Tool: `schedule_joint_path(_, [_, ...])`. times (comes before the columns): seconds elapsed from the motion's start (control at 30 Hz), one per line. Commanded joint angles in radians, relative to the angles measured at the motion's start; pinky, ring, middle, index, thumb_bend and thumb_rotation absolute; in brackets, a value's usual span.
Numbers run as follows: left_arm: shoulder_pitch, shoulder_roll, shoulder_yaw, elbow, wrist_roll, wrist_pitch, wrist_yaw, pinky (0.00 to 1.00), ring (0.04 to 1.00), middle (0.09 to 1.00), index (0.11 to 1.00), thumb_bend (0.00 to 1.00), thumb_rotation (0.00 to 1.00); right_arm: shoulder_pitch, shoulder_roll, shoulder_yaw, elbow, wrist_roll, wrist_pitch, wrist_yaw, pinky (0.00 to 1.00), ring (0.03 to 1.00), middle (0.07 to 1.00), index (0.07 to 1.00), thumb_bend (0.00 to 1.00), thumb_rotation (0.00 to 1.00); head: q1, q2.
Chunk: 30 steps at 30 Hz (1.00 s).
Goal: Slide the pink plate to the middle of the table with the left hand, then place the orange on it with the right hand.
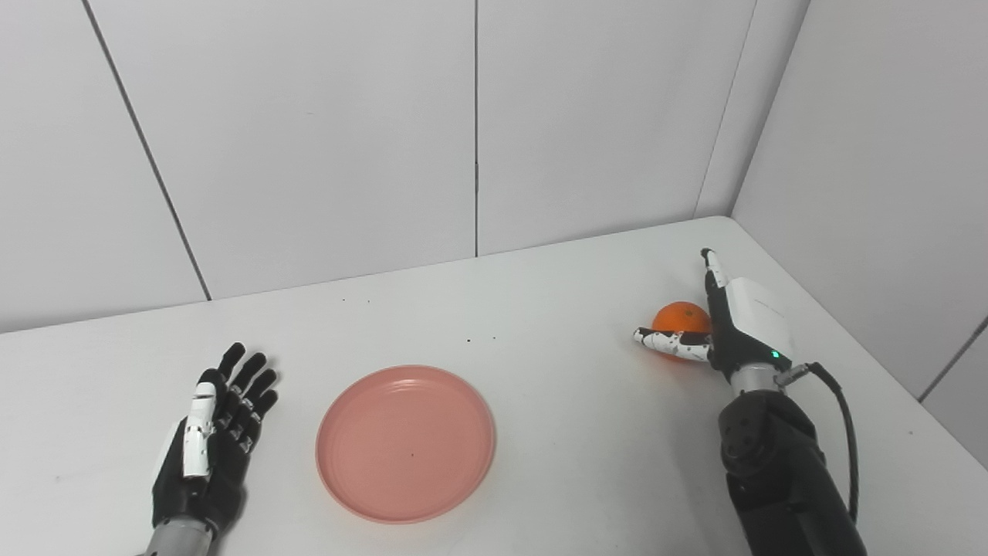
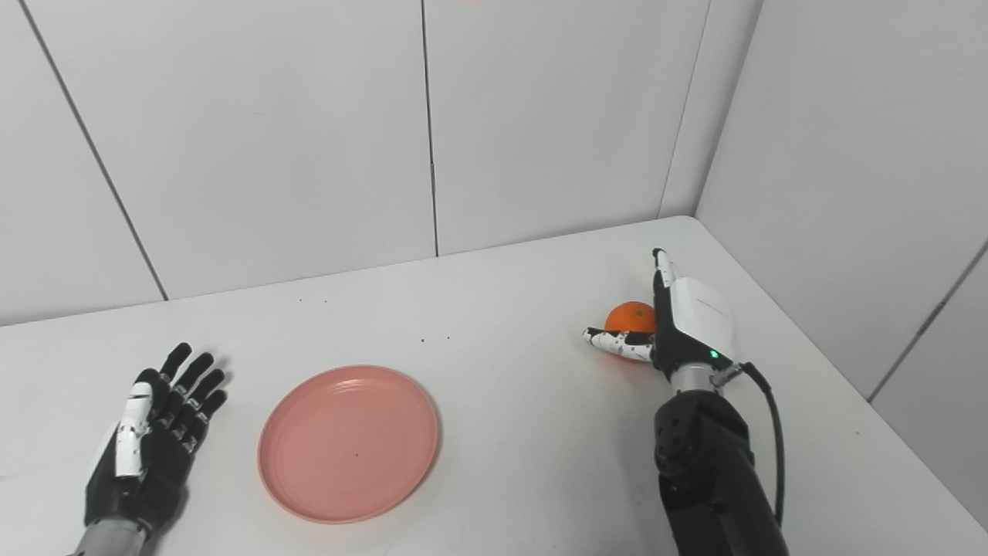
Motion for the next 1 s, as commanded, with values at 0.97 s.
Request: schedule_joint_path(0.97, [-0.005, 0.005, 0.000, 0.017, 0.001, -0.012, -0.003, 0.97, 0.940, 0.942, 0.936, 0.32, 1.00, -0.083, -0.021, -0.054, 0.032, -0.109, -0.004, 0.212, 0.51, 0.670, 0.750, 0.838, 0.95, 0.39, 0.010, 0.013])
